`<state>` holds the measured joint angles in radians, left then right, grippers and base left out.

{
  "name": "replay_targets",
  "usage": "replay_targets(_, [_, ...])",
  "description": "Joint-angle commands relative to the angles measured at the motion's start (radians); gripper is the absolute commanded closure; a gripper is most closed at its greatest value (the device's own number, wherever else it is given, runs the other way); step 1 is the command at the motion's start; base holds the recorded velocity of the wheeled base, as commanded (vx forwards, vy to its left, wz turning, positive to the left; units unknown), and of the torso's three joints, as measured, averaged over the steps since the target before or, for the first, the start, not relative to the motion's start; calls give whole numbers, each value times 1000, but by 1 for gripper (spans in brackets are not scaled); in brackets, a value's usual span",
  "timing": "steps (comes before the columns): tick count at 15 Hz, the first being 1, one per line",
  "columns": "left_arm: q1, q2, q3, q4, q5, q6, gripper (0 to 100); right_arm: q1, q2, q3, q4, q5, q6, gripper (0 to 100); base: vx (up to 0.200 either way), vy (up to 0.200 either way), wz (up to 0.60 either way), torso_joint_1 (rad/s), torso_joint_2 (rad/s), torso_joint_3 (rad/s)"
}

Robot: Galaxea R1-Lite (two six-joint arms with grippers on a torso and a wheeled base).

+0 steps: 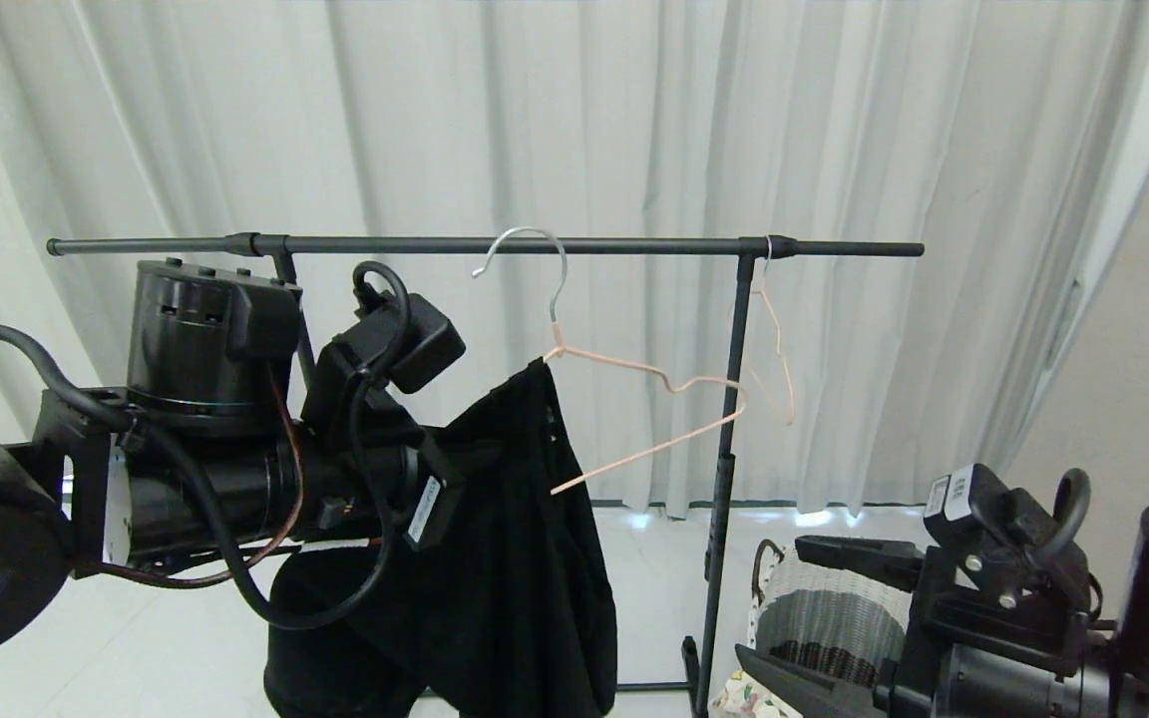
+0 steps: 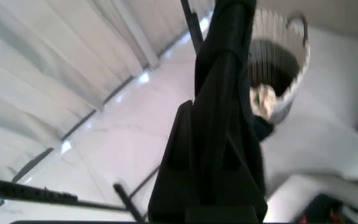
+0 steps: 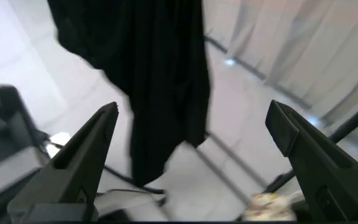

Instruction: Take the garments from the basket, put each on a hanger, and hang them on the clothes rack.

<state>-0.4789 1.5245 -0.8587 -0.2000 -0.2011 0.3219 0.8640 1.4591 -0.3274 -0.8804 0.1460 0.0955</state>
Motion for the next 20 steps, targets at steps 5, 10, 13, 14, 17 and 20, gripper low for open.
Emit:
replay_targets(5, [-33,2,-2,-55,22,-29,100,3,288,-219,-2,-167,270,0,0,0,0,0,0,0])
replay_targets(10, [-33,3,-2,-78,22,-29,100,9,397,-300,-3,-201,266,0,0,0,0,0,0,0])
replay_targets(13, [-33,3,-3,-78,22,-29,100,33,415,-300,-3,-221,265,0,0,0,0,0,0,0])
replay_targets(14, [-35,2,-3,-78,22,-29,100,39,418,-298,-3,-229,265,0,0,0,0,0,0,0])
replay_targets(17, [-50,-3,-3,-78,22,-29,100,36,449,-297,-3,-249,265,0,0,0,0,0,0,0])
replay_targets(20, [-59,-3,-3,-78,22,-29,100,30,480,-300,-3,-276,265,0,0,0,0,0,0,0])
